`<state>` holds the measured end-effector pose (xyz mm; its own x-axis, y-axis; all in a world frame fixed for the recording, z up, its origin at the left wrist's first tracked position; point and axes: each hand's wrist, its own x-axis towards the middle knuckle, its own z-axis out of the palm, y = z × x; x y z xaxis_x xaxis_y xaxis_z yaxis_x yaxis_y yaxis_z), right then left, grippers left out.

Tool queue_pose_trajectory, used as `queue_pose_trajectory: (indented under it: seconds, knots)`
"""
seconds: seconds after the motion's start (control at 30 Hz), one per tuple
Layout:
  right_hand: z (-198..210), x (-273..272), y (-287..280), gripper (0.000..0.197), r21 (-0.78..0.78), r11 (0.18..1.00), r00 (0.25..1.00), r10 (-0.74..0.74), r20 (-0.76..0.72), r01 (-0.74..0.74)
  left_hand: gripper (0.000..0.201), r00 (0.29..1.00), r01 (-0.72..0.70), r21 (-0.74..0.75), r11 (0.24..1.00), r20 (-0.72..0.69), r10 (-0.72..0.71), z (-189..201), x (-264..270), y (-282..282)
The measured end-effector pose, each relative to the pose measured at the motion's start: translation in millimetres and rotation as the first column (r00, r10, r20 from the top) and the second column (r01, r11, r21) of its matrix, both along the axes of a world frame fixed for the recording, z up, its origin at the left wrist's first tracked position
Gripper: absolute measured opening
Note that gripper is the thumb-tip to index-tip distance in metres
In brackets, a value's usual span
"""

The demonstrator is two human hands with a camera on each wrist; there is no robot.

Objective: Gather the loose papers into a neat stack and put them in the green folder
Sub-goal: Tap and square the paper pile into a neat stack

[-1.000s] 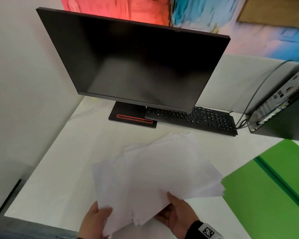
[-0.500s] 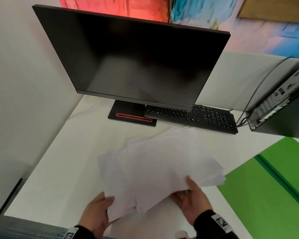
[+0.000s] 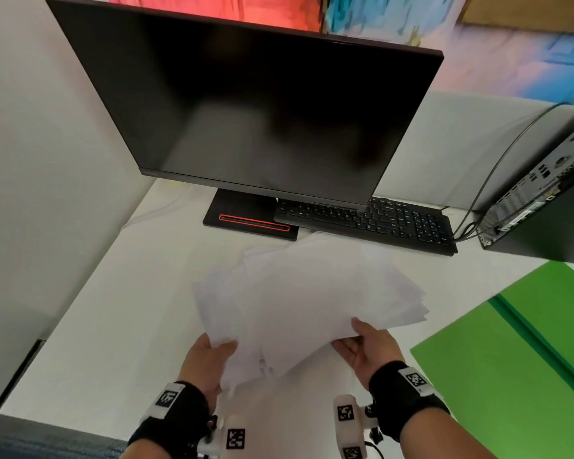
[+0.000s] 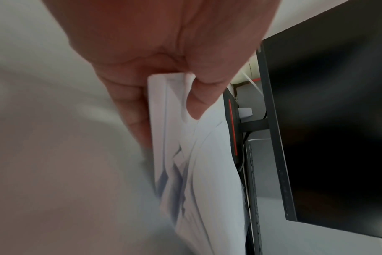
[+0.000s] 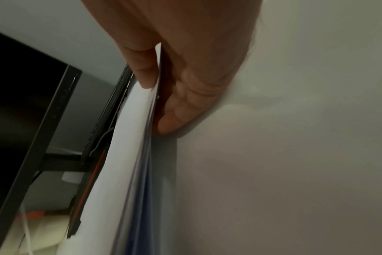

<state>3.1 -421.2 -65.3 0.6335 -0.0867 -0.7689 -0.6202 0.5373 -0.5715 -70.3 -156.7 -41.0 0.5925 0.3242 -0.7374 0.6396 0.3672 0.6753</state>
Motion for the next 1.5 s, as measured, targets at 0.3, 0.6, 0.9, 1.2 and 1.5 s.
queue_pose_trajectory:
  seconds: [0.3, 0.6, 0.9, 1.2, 1.5]
  knots:
    - [11, -49, -10, 0.039, 0.116, 0.992, 0.999, 0.042, 0.026, -0.044, 0.025, 0.995, 0.089, 0.183, 0.979, -0.051, -0.080, -22, -36, 50]
    - [24, 34, -81, 0.054, -0.194, 0.955, 0.975, 0.221, -0.036, -0.223, 0.023, 0.986, 0.158, 0.133, 0.978, -0.067, -0.150, -12, -27, 61]
    - [30, 80, -83, 0.055, -0.303, 0.835, 0.886, 0.454, -0.092, -0.460, 0.031, 0.968, 0.234, 0.186, 0.954, -0.138, -0.211, -1, -3, 76]
    - [25, 20, -67, 0.025, -0.244, 0.624, 0.666, 0.727, -0.168, -0.742, 0.026, 0.915, 0.375, 0.117, 0.920, -0.204, -0.347, 22, -25, 95]
    - [37, 46, -18, 0.036, -0.545, 0.458, 0.617, 0.774, -0.145, -0.702, 0.039, 0.949, 0.314, 0.360, 0.878, -0.108, -0.295, 16, 5, 88]
